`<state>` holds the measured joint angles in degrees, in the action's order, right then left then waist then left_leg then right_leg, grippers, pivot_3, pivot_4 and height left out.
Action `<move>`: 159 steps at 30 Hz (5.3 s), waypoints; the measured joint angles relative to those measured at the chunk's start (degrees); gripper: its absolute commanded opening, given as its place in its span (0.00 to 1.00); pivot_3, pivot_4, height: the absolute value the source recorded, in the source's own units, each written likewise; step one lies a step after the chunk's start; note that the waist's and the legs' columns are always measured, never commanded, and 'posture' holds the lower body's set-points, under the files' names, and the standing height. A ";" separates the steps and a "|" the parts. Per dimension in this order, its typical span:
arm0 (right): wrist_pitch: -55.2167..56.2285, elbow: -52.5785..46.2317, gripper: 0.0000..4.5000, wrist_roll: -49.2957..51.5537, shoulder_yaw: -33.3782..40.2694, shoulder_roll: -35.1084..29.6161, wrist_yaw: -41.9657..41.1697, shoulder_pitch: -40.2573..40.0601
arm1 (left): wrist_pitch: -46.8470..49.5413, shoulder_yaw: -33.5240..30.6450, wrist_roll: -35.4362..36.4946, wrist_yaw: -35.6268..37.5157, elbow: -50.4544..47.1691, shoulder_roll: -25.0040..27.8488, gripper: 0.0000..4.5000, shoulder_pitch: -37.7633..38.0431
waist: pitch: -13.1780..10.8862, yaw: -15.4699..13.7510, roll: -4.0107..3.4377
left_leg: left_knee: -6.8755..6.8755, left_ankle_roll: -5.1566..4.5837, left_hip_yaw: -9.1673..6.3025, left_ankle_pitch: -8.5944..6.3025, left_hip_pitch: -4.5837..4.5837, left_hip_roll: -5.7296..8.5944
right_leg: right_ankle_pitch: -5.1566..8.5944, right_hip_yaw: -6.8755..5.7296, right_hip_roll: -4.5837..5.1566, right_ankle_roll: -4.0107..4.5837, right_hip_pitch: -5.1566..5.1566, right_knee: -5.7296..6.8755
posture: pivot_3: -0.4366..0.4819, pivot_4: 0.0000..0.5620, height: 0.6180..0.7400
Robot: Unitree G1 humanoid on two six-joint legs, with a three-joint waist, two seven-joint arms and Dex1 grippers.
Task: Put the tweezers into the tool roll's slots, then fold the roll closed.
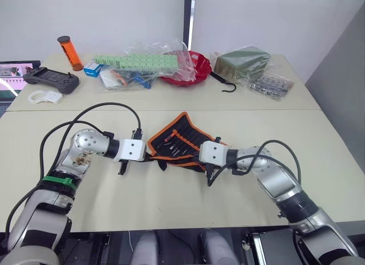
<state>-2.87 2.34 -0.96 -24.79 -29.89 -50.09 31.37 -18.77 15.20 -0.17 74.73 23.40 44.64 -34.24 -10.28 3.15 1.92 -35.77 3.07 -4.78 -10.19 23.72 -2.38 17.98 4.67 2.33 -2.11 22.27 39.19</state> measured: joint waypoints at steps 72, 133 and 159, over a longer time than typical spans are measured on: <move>-19.15 -15.72 0.00 15.80 8.12 -1.06 -8.50 -10.17 | 36.19 -14.02 19.26 -7.67 -31.76 5.10 0.00 22.47 | -0.24 -0.76 -0.25 | -0.05 -0.02 0.04 -0.02 0.00 -0.03 | 0.01 0.03 0.00 0.00 -0.01 -0.05 | 0.48 0.27 1.00; -20.30 -2.63 0.00 9.97 5.50 13.38 7.61 -7.55 | 52.07 -10.60 18.83 -32.00 -33.17 -18.96 0.00 17.20 | -0.26 -0.90 -0.25 | -0.07 -0.02 0.01 -0.02 0.02 0.06 | -0.02 0.07 0.06 -0.02 -0.03 -0.06 | 0.48 0.27 1.00; -15.96 -1.76 0.00 7.83 5.75 12.47 10.31 -9.85 | 42.62 -16.28 18.54 -35.41 -25.99 -17.96 0.00 20.86 | -0.15 -0.74 -0.24 | -0.03 -0.01 0.02 -0.03 -0.58 0.06 | 0.00 0.08 0.07 -0.04 -0.60 -0.10 | 0.48 0.27 1.00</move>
<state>-18.83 0.58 6.87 -19.05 -17.42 -39.78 21.52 23.86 -1.08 18.37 39.32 -2.59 26.68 -13.37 -10.43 2.41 1.68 -35.80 3.06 -4.75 -10.21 23.14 -2.32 17.97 4.76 2.39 -2.16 21.68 39.08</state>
